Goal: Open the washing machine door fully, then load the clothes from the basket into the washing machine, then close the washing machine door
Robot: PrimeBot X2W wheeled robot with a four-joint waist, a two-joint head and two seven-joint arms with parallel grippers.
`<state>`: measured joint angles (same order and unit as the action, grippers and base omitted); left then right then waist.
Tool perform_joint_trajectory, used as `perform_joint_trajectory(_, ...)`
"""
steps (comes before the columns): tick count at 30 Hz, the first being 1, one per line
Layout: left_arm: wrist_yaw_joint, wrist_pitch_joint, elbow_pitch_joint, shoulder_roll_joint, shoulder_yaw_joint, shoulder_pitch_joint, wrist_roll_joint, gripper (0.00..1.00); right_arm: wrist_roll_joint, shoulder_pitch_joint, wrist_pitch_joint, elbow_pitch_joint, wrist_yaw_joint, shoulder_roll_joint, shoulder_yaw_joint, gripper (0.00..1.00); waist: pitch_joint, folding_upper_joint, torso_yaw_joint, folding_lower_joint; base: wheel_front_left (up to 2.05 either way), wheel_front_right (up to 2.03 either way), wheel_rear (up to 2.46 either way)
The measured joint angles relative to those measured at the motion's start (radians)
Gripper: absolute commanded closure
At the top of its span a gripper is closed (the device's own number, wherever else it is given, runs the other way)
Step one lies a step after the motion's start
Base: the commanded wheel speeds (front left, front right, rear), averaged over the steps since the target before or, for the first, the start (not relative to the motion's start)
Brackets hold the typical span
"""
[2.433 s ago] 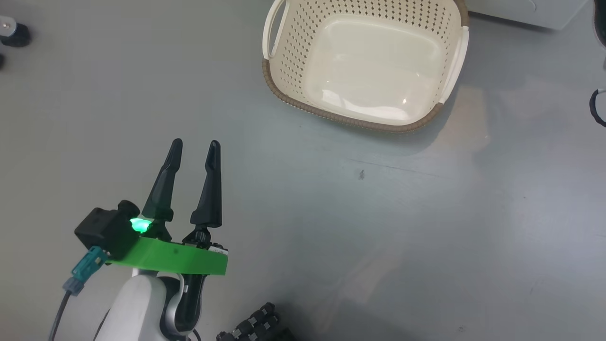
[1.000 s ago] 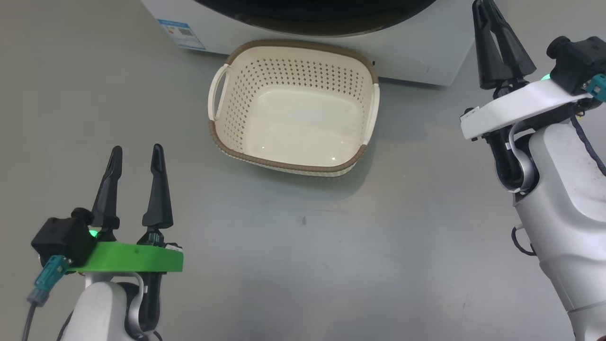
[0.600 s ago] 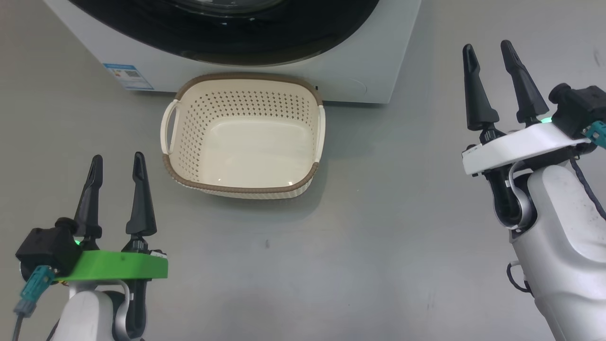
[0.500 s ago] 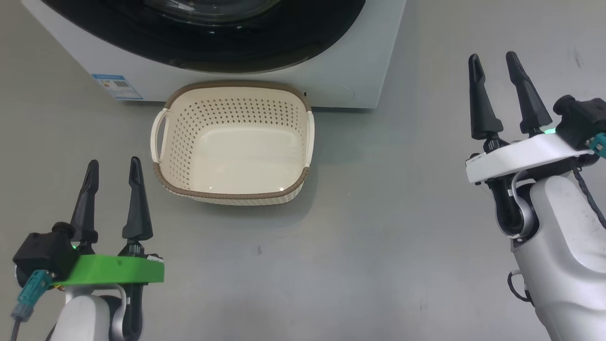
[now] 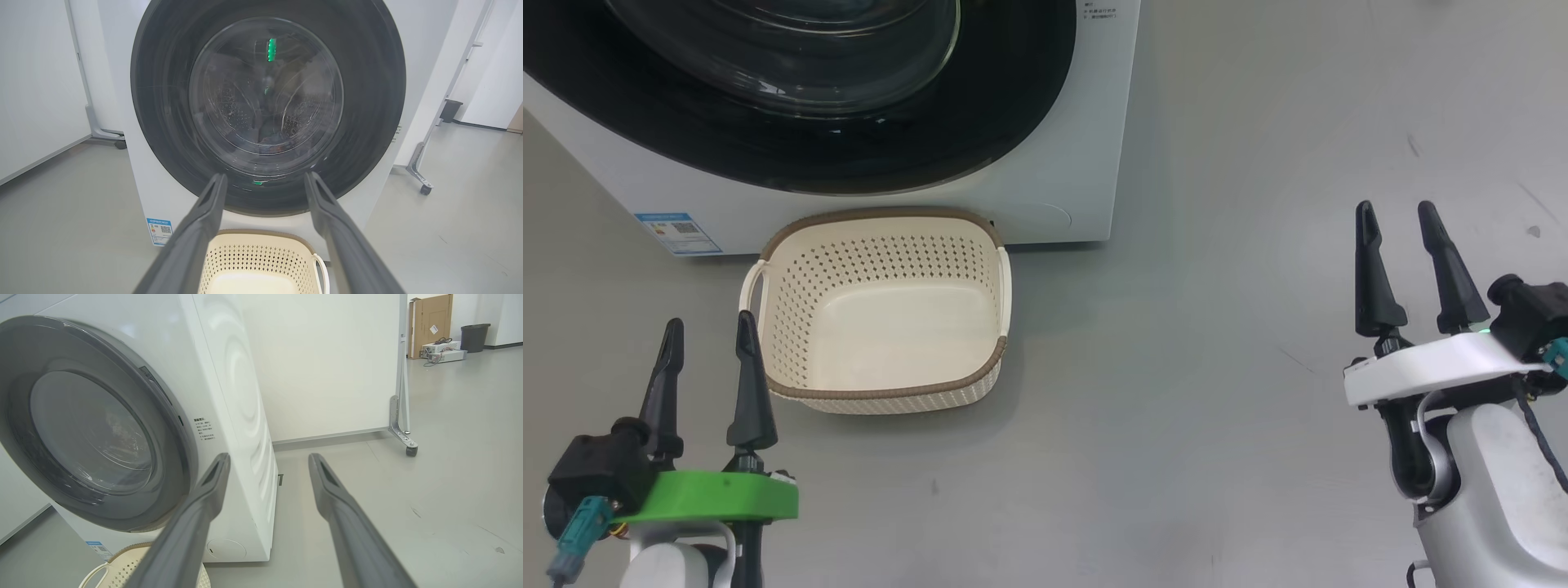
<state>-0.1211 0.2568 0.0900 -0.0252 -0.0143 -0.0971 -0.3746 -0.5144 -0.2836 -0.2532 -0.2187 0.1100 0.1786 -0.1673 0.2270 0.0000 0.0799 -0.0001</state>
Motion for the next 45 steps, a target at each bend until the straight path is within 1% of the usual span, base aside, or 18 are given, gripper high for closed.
perform_joint_trajectory(7,0.000,0.000,0.000,-0.001,-0.001,0.038,0.048,0.00,0.035,0.086,0.000,0.030,0.000,-0.027,0.019,0.00,-0.044,0.0000,-0.015,0.0000,0.00,0.00,0.00)
perform_joint_trajectory(16,0.000,0.000,-0.008,-0.002,0.008,0.077,0.060,0.00,0.061,0.172,0.000,0.073,0.000,-0.051,0.058,0.00,-0.077,0.0000,-0.024,0.0000,0.00,0.00,0.00)
perform_joint_trajectory(27,-0.004,0.000,-0.018,-0.002,0.018,0.099,0.064,0.00,0.079,0.231,0.000,0.097,0.001,-0.078,0.091,0.00,-0.100,0.0000,-0.019,0.0000,0.00,0.00,0.00)
perform_joint_trajectory(45,-0.005,0.000,-0.031,-0.004,0.019,0.129,0.064,0.00,0.105,0.280,0.000,0.116,0.002,-0.105,0.101,0.00,-0.145,0.0000,-0.008,0.0000,0.00,0.00,0.00)
